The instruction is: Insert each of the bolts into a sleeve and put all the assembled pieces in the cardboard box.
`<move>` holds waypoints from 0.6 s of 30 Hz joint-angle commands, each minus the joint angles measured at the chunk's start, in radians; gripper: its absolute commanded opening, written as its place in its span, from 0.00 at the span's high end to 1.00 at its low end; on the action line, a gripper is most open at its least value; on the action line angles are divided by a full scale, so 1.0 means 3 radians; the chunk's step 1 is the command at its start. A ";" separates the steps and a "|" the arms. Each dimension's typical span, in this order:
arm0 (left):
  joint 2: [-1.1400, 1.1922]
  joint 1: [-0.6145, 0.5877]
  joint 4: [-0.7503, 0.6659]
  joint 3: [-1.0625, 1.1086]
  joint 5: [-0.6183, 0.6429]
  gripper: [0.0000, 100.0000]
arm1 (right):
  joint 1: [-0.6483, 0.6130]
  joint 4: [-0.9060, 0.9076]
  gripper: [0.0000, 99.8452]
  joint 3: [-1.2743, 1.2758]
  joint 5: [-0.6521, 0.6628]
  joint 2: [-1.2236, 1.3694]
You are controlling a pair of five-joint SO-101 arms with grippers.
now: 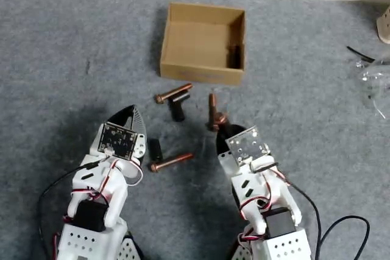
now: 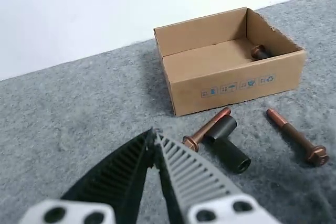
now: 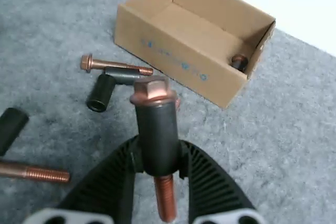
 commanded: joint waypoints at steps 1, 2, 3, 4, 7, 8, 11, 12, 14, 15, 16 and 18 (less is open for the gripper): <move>-0.0028 -0.0033 -0.0072 0.0069 0.0000 0.99 | 0.0043 -0.0253 0.99 0.0366 -0.0031 -0.0033; -0.0028 -0.0033 -0.0072 0.0069 0.0000 0.99 | 0.0043 -0.0248 0.99 0.0366 -0.0031 -0.0033; -0.0028 -0.0033 -0.0072 0.0069 0.0000 0.99 | 0.0043 -0.0248 0.99 0.0371 -0.0031 -0.0033; -0.0028 -0.0033 -0.0072 0.0069 0.0000 0.99 | 0.0043 -0.0243 0.99 0.0371 -0.0031 -0.0033; -0.0028 -0.0033 -0.0072 0.0069 0.0000 0.99 | 0.0043 -0.0243 0.99 0.0371 -0.0031 -0.0008; -0.0028 -0.0033 -0.0072 0.0069 -0.0005 0.99 | 0.0043 -0.0243 0.99 0.0371 -0.0031 -0.0008; -0.0028 -0.0033 -0.0072 0.0069 -0.0005 0.99 | 0.0043 -0.0171 0.99 0.0371 -0.0031 -0.0018; -0.0028 -0.0033 -0.0072 0.0069 -0.0005 0.99 | 0.0049 -0.0130 0.99 0.0371 -0.0031 -0.0033; -0.0028 -0.0028 -0.0072 0.0069 -0.0005 0.99 | 0.0033 -0.0125 0.99 0.0366 -0.0026 -0.0033; -0.0023 -0.0028 -0.0072 0.0069 -0.0005 0.99 | 0.0033 -0.0120 0.99 0.0366 -0.0026 -0.0033; -0.0023 -0.0028 -0.0072 0.0069 -0.0005 0.99 | 0.0028 -0.0105 0.99 0.0355 -0.0031 -0.0033; -0.0023 -0.0028 -0.0072 0.0069 -0.0005 0.99 | 0.0028 -0.0120 0.99 0.0304 -0.0031 -0.0033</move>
